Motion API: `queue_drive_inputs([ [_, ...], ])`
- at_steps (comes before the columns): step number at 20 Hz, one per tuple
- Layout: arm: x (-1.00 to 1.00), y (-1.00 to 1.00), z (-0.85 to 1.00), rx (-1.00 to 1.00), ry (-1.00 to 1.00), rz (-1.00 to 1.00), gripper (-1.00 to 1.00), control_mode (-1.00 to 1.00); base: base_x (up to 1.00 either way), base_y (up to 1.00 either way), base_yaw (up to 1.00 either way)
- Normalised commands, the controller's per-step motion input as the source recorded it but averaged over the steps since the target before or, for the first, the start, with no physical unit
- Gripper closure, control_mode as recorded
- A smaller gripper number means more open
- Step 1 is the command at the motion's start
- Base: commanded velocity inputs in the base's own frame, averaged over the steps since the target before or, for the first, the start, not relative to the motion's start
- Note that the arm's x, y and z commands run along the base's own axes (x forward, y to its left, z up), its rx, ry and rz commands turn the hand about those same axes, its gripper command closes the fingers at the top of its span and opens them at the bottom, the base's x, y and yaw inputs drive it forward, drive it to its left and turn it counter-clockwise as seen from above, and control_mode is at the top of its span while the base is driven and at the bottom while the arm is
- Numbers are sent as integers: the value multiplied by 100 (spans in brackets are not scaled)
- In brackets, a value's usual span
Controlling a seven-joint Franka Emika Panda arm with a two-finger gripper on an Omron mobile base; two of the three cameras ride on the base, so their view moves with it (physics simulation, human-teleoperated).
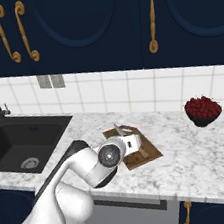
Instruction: Pick up the knife from the drawer and place it on the cutting board. Then place the meat from the plate to the cutting board.
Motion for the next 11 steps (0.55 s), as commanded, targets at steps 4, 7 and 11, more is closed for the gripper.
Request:
queue_drive_inputs([
  [4,-28,27,68,-6,-18,0,-100,-100,0,0,0],
  [7,-20,15,77,-4,-11,0,-100,-100,0,0,0],
  [11,-17,5,77,-2,-7,0,-100,-100,0,0,0],
])
